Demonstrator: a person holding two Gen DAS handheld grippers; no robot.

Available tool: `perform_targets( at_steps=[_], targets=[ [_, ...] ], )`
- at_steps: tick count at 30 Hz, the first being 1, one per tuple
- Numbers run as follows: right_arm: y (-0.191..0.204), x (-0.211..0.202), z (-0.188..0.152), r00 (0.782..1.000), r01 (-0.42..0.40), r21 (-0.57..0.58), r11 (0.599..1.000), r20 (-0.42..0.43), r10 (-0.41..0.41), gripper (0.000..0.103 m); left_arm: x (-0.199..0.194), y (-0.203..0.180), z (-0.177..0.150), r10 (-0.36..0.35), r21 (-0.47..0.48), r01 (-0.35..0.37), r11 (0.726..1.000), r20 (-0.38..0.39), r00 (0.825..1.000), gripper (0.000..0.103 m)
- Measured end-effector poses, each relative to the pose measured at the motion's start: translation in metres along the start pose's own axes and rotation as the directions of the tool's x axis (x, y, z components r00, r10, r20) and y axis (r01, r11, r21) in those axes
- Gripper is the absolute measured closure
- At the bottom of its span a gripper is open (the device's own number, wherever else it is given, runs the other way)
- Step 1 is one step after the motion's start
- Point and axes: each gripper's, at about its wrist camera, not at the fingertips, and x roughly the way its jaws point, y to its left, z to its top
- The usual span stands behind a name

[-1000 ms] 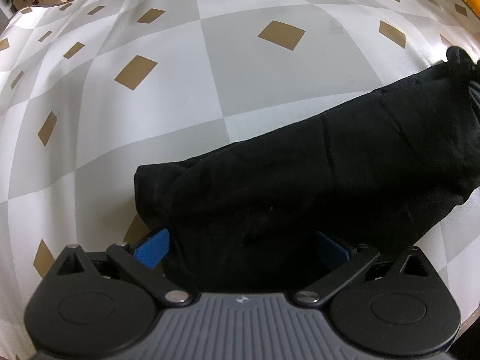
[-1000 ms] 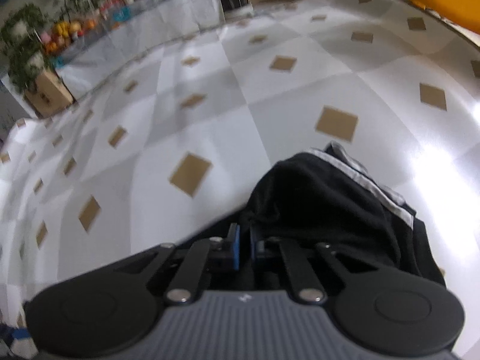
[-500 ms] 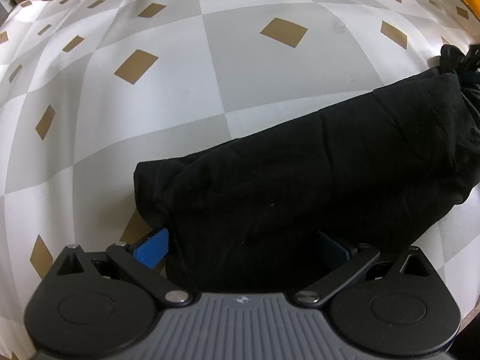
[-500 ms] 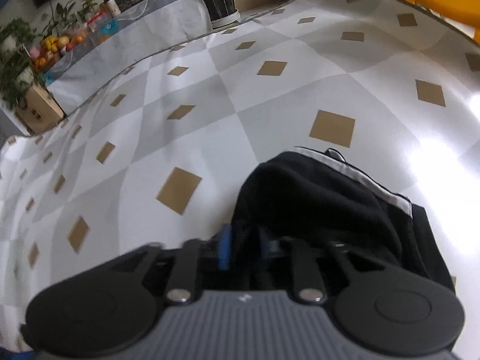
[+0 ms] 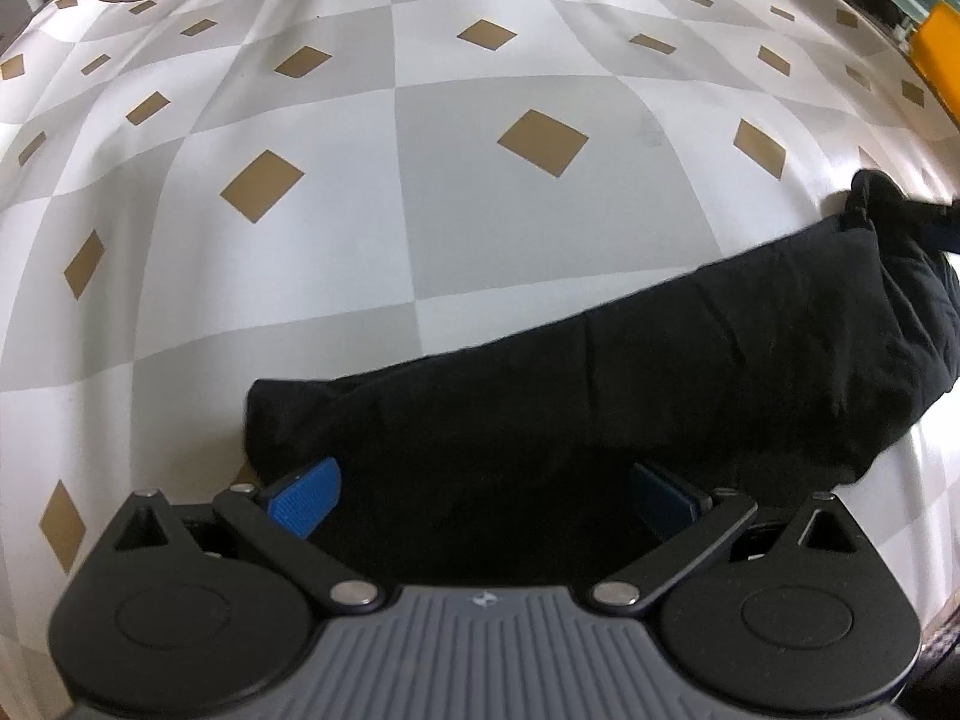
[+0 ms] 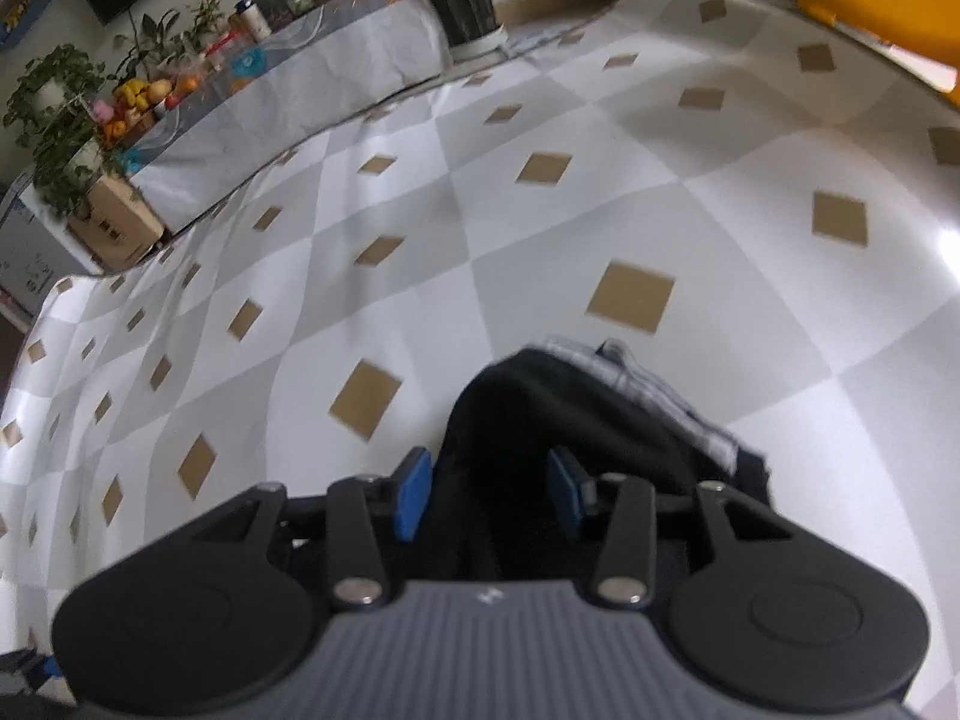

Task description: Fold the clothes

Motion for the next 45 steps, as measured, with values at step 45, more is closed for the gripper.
perform_targets(
  at_steps=[45],
  targets=[
    [0.005, -0.059, -0.076, 0.971, 0.239, 0.041, 0.970, 0.009, -0.239, 0.049, -0.010, -0.005, -0.041, 0.101, -0.074, -0.100, 0.992, 0.018, 0.995, 0.000]
  ],
)
